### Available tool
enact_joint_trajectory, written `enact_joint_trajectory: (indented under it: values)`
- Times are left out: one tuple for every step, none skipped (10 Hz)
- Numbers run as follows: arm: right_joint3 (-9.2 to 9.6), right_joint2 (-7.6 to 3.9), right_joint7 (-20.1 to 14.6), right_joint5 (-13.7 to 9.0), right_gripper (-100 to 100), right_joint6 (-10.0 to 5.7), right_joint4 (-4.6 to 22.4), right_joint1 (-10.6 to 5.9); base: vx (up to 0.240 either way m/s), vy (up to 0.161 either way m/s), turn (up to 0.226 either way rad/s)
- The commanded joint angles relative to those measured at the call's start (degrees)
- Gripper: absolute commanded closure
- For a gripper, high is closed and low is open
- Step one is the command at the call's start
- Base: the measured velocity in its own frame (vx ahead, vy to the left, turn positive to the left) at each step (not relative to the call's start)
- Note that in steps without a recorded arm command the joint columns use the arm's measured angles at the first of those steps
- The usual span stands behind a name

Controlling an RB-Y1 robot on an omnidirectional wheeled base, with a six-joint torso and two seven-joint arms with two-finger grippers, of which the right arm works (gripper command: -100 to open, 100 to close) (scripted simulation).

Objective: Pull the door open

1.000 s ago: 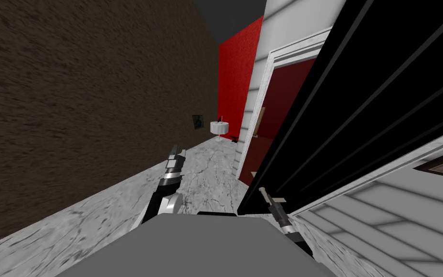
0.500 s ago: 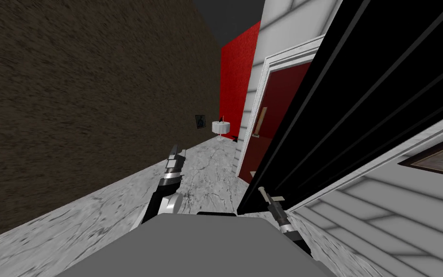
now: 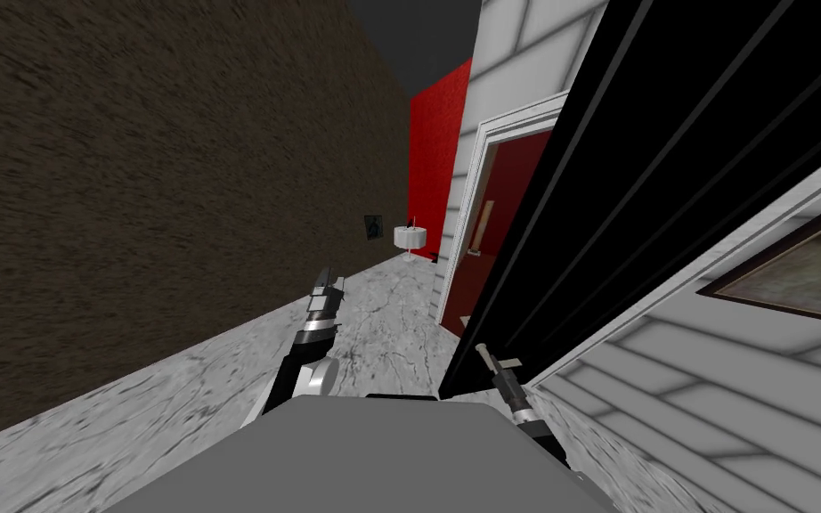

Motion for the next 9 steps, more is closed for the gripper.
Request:
enact_joint_trajectory:
  values:
    - [0.37, 0.47, 0.32, 0.34, 100, 1.05, -1.92, 0.72, -0.042, -0.025, 0.027]
    - [0.14, 1.19, 0.99, 0.76, 100, 2.82, -3.29, 0.31, -0.11, -0.048, 0.09]
    - [-0.03, 1.7, 1.47, 1.06, 100, 4.08, -4.26, 0.02, -0.211, -0.063, 0.16]
    - [-0.03, 1.7, 1.47, 1.06, 100, 4.08, -4.26, 0.02, -0.141, -0.045, 0.067]
    - [-0.03, 1.7, 1.47, 1.06, 100, 4.08, -4.26, 0.02, -0.056, -0.017, -0.021]
    - [-0.29, 2.52, 2.22, 1.53, 100, 6.08, -5.82, -0.44, -0.14, -0.051, 0.076]
    - [-0.29, 2.52, 2.22, 1.53, 100, 6.08, -5.82, -0.44, -0.129, -0.059, 0.083]
    - [-0.47, 3.07, 2.74, 1.86, 100, 7.44, -6.88, -0.75, -0.125, -0.06, 0.086]
    - [-0.65, 3.63, 3.25, 2.18, 100, 8.81, -7.94, -1.06, -0.176, -0.08, 0.112]
